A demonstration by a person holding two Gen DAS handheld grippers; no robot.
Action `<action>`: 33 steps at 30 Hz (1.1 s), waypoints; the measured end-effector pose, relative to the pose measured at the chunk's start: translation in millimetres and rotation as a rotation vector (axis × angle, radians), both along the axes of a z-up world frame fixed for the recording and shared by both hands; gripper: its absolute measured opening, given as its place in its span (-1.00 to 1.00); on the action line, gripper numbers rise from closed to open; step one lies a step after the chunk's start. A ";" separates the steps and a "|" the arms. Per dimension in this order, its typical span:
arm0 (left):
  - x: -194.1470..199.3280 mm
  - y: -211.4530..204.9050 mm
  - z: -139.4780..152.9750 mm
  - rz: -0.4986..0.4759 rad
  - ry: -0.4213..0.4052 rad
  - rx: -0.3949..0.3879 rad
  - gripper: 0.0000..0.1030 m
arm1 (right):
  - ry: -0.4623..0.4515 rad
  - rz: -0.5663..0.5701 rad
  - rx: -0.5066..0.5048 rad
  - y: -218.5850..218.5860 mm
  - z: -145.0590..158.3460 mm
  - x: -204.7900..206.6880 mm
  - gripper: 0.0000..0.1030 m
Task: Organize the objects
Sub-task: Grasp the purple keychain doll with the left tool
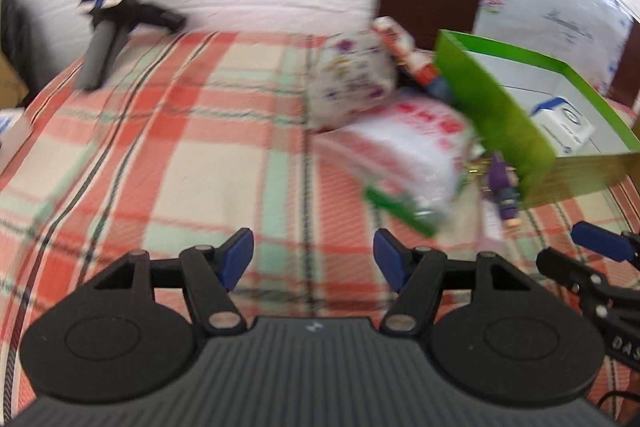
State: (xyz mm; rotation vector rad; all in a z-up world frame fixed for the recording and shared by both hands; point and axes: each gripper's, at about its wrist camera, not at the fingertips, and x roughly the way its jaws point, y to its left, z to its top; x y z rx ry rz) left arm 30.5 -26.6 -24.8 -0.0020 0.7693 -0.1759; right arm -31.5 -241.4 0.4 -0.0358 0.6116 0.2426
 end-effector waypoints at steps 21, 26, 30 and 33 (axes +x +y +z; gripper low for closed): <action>-13.8 -37.8 2.2 -0.306 0.157 -0.220 0.38 | 0.067 0.155 0.069 15.1 -11.6 -30.2 -0.55; -14.8 -54.5 -13.1 -0.272 0.166 -0.141 0.10 | 0.086 0.173 0.113 15.3 -13.9 -31.6 -0.55; -8.9 -55.5 -8.4 -0.293 0.192 -0.180 -0.26 | 0.053 0.194 0.155 7.4 -10.5 -36.3 -0.55; -6.6 -57.5 6.0 -0.306 0.173 -0.209 -0.34 | -0.025 0.191 0.189 -2.2 -0.2 -43.4 -0.56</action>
